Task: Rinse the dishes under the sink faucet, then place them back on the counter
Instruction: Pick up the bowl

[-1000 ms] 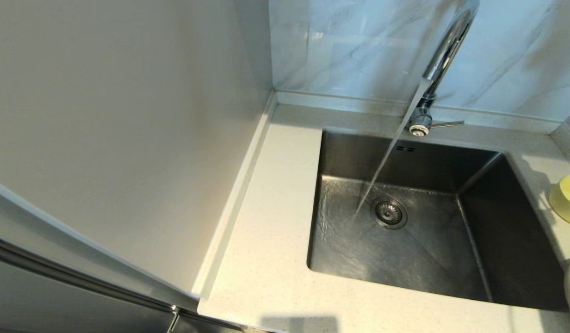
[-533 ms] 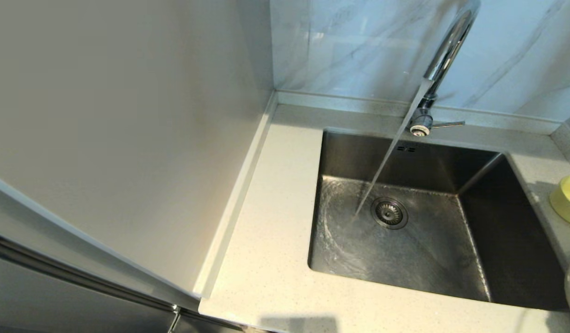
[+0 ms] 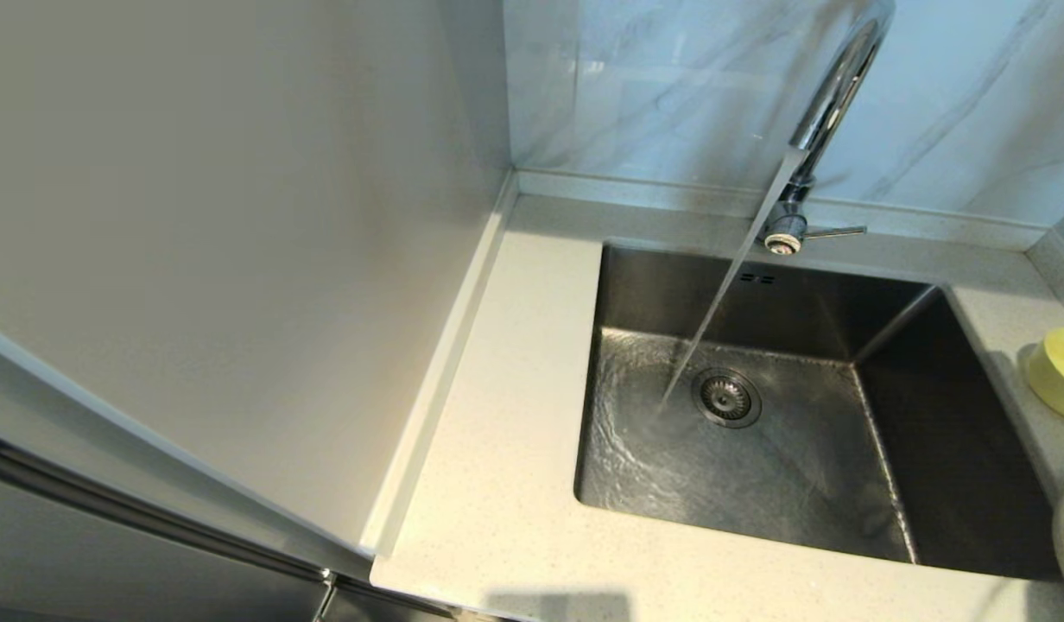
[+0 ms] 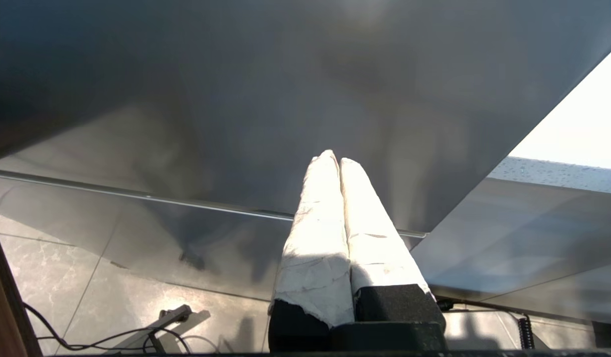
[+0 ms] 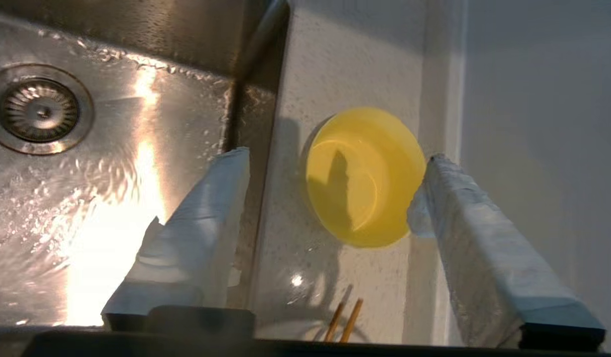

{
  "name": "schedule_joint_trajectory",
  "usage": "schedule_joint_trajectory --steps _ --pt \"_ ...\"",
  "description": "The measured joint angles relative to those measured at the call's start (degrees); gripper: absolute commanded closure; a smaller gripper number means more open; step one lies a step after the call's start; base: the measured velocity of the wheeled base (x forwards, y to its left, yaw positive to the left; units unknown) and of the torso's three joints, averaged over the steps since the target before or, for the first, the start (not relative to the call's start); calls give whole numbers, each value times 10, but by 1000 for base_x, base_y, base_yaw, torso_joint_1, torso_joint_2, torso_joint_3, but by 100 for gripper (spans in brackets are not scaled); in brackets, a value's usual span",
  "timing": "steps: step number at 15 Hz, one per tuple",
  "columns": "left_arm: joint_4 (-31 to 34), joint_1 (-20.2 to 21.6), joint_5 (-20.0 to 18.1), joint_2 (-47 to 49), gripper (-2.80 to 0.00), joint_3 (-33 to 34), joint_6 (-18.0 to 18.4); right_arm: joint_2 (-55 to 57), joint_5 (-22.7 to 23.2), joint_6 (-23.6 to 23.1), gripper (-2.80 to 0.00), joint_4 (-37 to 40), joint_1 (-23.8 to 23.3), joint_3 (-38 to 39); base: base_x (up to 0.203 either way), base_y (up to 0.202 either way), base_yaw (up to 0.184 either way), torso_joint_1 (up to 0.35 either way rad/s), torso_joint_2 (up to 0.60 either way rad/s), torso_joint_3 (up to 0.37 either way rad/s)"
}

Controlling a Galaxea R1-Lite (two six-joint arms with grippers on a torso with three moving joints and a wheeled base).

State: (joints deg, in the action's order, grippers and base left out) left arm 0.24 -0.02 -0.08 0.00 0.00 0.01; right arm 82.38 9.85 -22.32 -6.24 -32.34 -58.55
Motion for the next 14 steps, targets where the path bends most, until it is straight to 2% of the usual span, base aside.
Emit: schedule_joint_trajectory --steps 2,5,9,11,13,14 --pt "0 0 0 0 0 0 0 9 -10 -8 -280 2 2 6 0 0 0 0 0 0" --pt "0 0 0 0 0 0 0 40 -62 -9 -280 72 3 -50 0 0 0 0 0 0" --pt "0 0 0 0 0 0 0 105 -74 -5 -280 231 3 -225 0 0 0 0 0 0" --pt "0 0 0 0 0 0 0 156 -74 15 -280 330 3 -324 0 0 0 0 0 0" --pt "0 0 0 0 0 0 0 199 -71 47 -280 403 3 -366 0 0 0 0 0 0" --pt "0 0 0 0 0 0 0 214 -70 66 -280 414 5 -370 0 0 0 0 0 0"
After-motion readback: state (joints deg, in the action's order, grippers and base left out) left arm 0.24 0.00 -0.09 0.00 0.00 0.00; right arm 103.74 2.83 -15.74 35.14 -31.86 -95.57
